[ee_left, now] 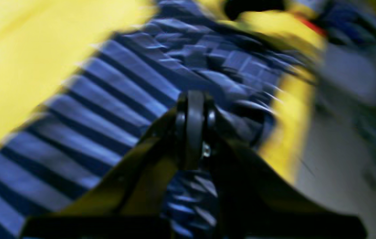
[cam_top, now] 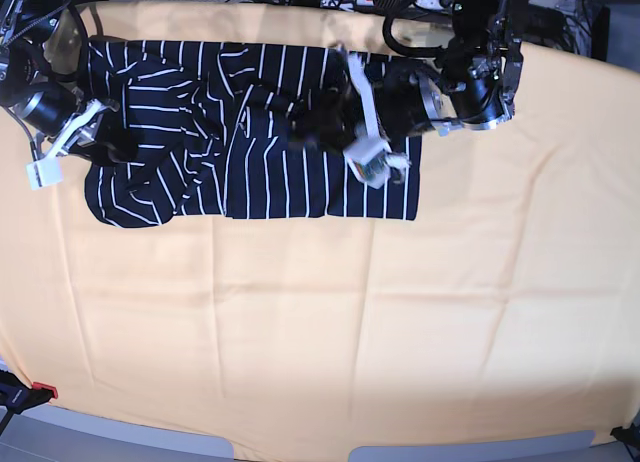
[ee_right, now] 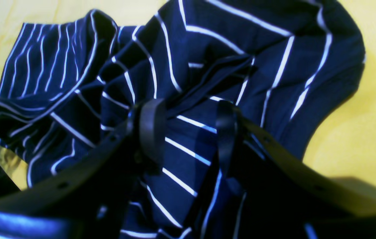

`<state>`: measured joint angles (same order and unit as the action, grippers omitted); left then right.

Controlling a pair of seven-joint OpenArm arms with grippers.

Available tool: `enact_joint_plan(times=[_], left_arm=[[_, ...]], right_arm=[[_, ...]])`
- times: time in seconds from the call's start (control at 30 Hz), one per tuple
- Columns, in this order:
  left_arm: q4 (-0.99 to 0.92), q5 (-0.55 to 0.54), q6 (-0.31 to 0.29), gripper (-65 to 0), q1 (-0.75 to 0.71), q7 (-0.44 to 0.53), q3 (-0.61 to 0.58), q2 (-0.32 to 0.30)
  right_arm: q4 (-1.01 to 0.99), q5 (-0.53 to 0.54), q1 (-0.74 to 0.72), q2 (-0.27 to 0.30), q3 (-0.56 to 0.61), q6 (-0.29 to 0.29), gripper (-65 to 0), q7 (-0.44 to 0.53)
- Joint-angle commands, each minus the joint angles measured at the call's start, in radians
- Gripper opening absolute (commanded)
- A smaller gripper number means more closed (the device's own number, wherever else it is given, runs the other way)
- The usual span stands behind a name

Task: Fold the T-shirt properly
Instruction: 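Flatten the folded layer with the left gripper, then release and withdraw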

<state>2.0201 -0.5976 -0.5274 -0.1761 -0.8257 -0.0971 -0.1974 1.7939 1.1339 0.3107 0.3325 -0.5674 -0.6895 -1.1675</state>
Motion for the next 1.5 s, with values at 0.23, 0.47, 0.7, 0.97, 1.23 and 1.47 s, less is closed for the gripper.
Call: enact_joint_plan(times=[0.23, 0.47, 0.7, 0.97, 1.23, 1.47], left_arm=[[-0.201, 0.140, 0.031, -65.0, 0.025, 0.088, -0.035, 0.085], [-0.289, -0.067, -0.146, -65.0, 0.055, -0.040, -0.158, 0.089], [-0.239, -0.136, -0.171, -65.0, 0.055, -0.093, -0.203, 0.089], [-0.168, -0.134, -0.171, -65.0, 0.055, -0.126, -0.071, 0.063], [-0.153, -0.085, -0.130, -65.0, 0.043, -0.126, 0.192, 0.023], [-0.153, -0.082, -0.116, -65.0, 0.040, -0.126, 0.263, -0.115]], right_arm=[[0.017, 0.023, -0.006, 0.019, -0.008, -0.009, -37.2, 0.019], [0.017, 0.023, -0.006, 0.019, -0.008, -0.009, -37.2, 0.027], [0.017, 0.021, -0.008, 0.019, -0.008, -0.009, -37.1, 0.026], [0.048, -0.030, -0.092, 0.023, -0.088, -0.009, -36.2, 0.026], [0.003, -0.200, -0.030, 0.034, -0.114, 0.018, -24.1, 0.086], [-0.144, -0.193, -0.020, 0.033, -0.114, -0.009, -24.1, 0.087]])
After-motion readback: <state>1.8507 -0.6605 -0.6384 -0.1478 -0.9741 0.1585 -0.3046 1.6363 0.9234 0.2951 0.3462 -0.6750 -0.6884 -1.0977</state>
